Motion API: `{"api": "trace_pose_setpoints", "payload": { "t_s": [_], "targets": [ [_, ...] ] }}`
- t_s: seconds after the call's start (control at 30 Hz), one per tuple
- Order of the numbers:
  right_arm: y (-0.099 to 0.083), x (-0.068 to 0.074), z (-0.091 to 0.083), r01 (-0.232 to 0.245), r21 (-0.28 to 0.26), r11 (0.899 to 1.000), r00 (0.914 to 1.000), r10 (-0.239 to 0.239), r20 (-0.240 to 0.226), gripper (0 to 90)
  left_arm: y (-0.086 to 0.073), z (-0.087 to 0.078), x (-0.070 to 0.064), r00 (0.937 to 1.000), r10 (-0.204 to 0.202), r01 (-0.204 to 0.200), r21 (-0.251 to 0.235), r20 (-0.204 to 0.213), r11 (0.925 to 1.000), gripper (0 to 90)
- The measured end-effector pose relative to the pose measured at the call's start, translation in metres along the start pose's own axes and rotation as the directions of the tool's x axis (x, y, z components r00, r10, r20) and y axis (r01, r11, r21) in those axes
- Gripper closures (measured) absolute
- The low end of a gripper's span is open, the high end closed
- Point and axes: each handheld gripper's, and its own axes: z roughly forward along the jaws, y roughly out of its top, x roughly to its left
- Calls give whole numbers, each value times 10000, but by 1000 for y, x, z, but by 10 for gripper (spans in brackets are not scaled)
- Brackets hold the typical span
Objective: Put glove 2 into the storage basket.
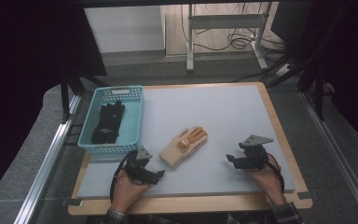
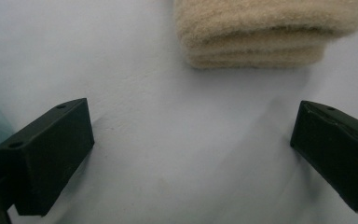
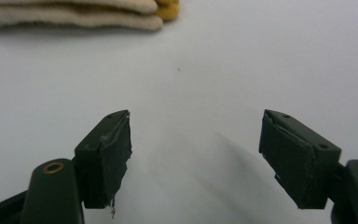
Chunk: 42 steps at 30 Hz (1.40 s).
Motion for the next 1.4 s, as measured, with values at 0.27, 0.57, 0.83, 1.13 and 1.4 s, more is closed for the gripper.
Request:
{"api": "trace_pose_setpoints", "payload": {
  "t_s": [0.27, 0.57, 0.83, 1.13, 1.4],
  "targets": [
    [-10, -5, 5, -78, 391, 9992, 9997, 69, 245, 188, 0, 0, 0, 10000, 10, -10, 4, -5, 10000, 0],
    [-12, -7, 7, -356, 370, 9987, 9989, 345, 309, 154, 0, 0, 0, 10000, 8, -8, 12, 2, 10000, 0],
    [-12, -7, 7, -350, 349, 9988, 9989, 338, 339, 151, 0, 0, 0, 10000, 0, 0, 21, 14, 10000, 0],
    [-12, -7, 7, -358, 346, 9988, 9987, 345, 383, 146, 0, -2, -2, 9999, 141, -141, -18, -26, 9999, 14],
    [-12, -7, 7, -355, 349, 9988, 9987, 342, 385, 146, 9, -6, -8, 9983, 293, -293, -3, 497, 9996, 13]
  ]
}}
